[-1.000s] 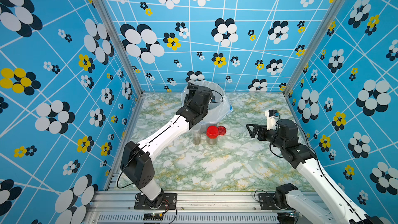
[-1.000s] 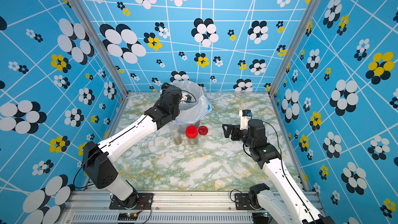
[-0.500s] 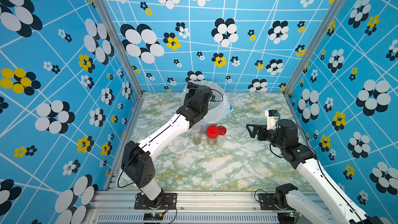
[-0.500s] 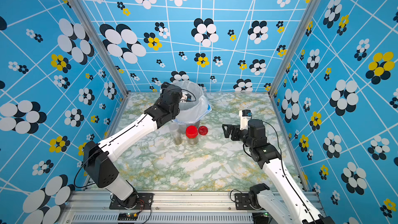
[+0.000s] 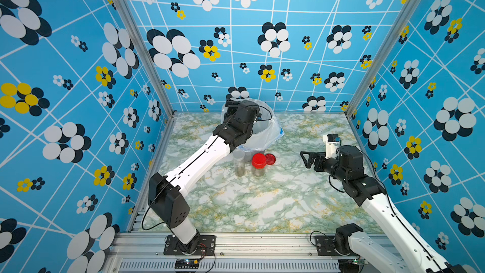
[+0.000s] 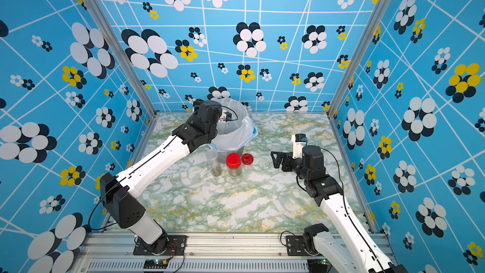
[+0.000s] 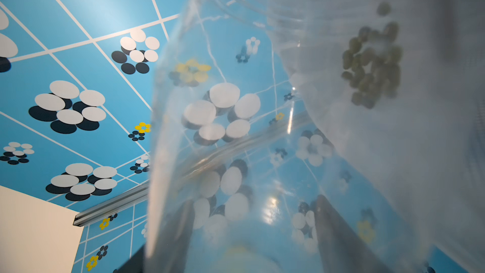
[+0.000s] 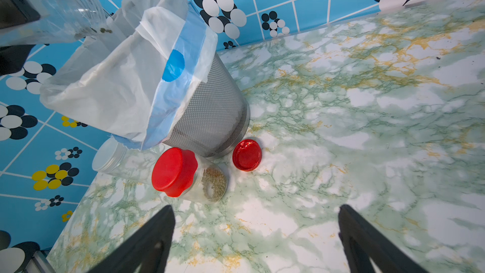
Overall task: Empty moldy mung beans from jars
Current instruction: Pour the moldy mung beans from the jar into the trash bin.
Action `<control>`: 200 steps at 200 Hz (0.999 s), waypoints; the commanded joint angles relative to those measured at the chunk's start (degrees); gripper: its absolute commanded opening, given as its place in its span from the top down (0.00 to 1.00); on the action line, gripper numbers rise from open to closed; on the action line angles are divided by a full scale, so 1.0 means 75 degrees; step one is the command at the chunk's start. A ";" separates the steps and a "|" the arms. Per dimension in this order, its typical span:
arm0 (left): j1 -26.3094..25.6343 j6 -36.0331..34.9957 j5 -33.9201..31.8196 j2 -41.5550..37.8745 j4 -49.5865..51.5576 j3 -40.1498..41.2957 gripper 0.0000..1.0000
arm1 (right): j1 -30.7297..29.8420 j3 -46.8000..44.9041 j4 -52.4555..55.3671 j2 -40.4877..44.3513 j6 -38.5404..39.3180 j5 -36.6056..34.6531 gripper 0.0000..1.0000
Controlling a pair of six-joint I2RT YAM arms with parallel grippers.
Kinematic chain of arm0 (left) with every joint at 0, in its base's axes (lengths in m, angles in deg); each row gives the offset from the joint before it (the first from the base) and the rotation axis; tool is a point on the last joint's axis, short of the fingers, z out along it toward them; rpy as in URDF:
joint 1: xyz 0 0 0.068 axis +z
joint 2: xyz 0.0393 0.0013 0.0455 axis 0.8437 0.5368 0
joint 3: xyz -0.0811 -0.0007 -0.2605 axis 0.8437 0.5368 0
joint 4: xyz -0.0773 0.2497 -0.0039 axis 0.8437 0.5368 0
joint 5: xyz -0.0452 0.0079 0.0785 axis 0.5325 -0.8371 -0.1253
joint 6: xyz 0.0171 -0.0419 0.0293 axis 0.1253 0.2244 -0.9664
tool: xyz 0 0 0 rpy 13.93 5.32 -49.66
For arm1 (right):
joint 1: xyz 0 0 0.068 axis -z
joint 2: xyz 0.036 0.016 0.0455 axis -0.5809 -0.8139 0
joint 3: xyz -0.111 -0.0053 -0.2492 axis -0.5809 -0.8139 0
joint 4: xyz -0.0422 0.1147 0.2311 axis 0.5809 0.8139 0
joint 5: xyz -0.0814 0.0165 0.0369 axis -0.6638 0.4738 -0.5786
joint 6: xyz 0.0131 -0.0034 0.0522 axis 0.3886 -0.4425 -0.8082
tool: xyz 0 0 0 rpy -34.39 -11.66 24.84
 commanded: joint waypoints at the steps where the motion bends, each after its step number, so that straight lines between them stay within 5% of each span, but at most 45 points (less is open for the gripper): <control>1: 0.0024 -0.0145 -0.0224 0.0018 -0.0061 0.0323 0.46 | 0.0036 0.0069 0.0160 0.0065 0.0043 0.0077 0.01; 36: 0.0119 -0.1348 -0.0671 0.0236 -0.1517 0.0940 0.46 | 0.0036 0.0080 0.0196 0.0092 0.0061 0.0073 0.01; 76: -0.0002 -0.0105 -0.0561 0.0441 -0.0455 -0.0177 0.47 | 0.0037 0.0104 0.0242 0.0103 0.0097 0.0065 0.01; 122: -0.0174 -0.0323 -0.0500 0.0581 -0.0831 -0.0677 0.46 | 0.0031 0.0110 0.0186 0.0056 0.0053 0.0088 0.01; 153: -0.0103 -0.1982 -0.0588 0.0545 -0.2377 0.0317 0.46 | 0.0039 0.0105 0.0225 0.0069 0.0085 0.0088 0.01; 200: -0.0068 -0.1767 -0.0584 0.0545 -0.2027 0.0506 0.46 | 0.0041 0.0146 0.0319 0.0067 0.0201 0.0065 0.01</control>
